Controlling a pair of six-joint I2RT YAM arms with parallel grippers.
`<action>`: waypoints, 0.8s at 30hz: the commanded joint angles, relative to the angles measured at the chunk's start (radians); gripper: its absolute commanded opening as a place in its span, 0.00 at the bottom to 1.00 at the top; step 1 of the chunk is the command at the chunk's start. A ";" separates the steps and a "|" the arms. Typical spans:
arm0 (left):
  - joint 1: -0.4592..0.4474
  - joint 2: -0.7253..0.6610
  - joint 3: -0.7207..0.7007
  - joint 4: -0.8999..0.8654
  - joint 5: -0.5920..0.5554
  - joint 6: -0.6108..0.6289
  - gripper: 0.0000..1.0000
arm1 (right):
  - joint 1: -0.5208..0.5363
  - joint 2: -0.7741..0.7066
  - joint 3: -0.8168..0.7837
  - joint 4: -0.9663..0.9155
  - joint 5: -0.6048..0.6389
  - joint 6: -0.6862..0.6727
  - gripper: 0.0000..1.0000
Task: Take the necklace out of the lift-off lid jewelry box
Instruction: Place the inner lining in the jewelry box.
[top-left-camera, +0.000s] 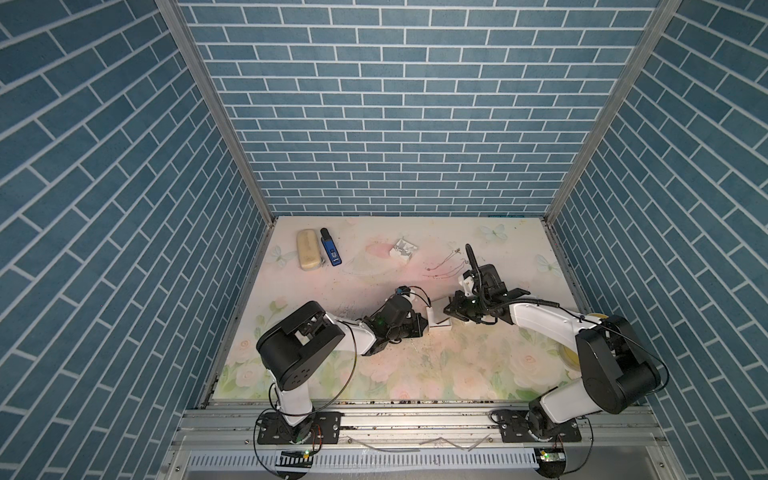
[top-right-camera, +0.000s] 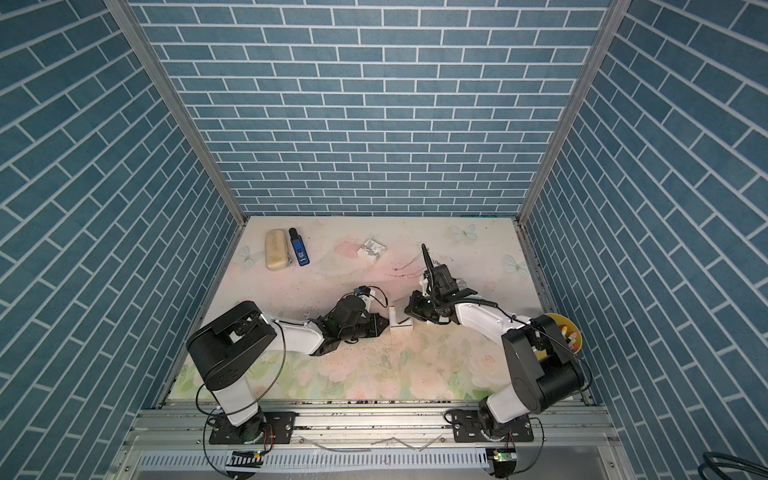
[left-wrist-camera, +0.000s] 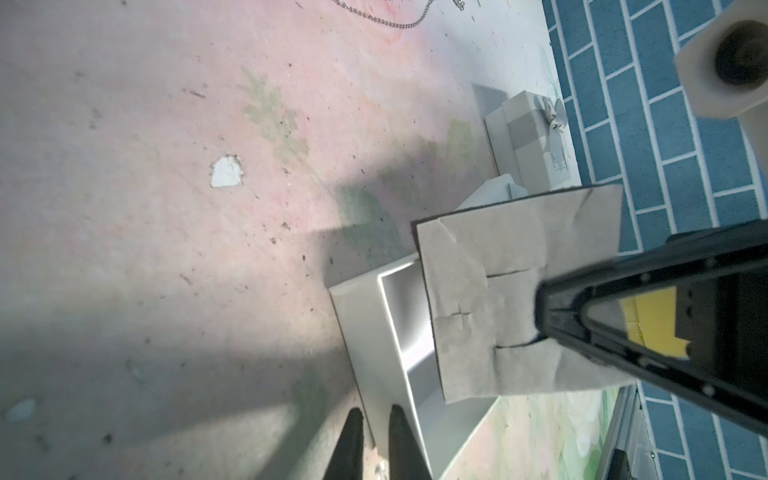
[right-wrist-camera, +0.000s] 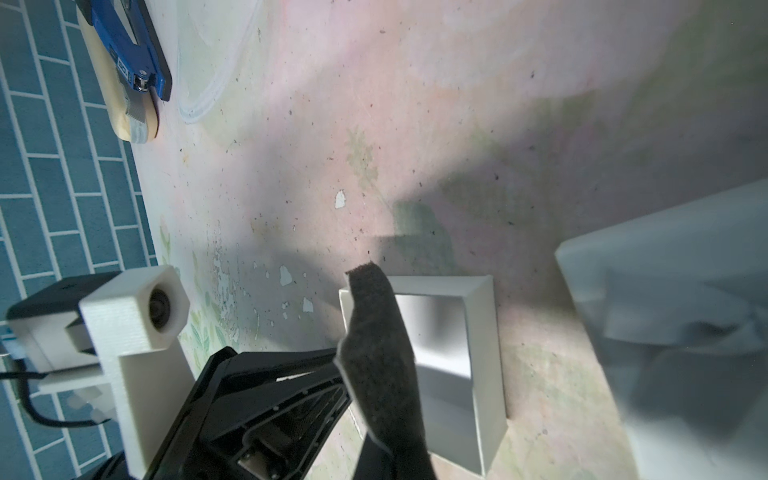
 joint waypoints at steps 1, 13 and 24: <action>-0.006 0.016 -0.015 0.021 -0.020 -0.008 0.14 | 0.003 0.020 -0.002 -0.018 -0.028 0.038 0.00; -0.013 0.027 -0.010 0.014 -0.033 -0.016 0.14 | 0.005 0.015 0.016 -0.089 -0.057 0.024 0.00; -0.013 0.035 -0.007 0.015 -0.038 -0.016 0.14 | 0.004 0.024 0.096 -0.213 -0.068 -0.077 0.00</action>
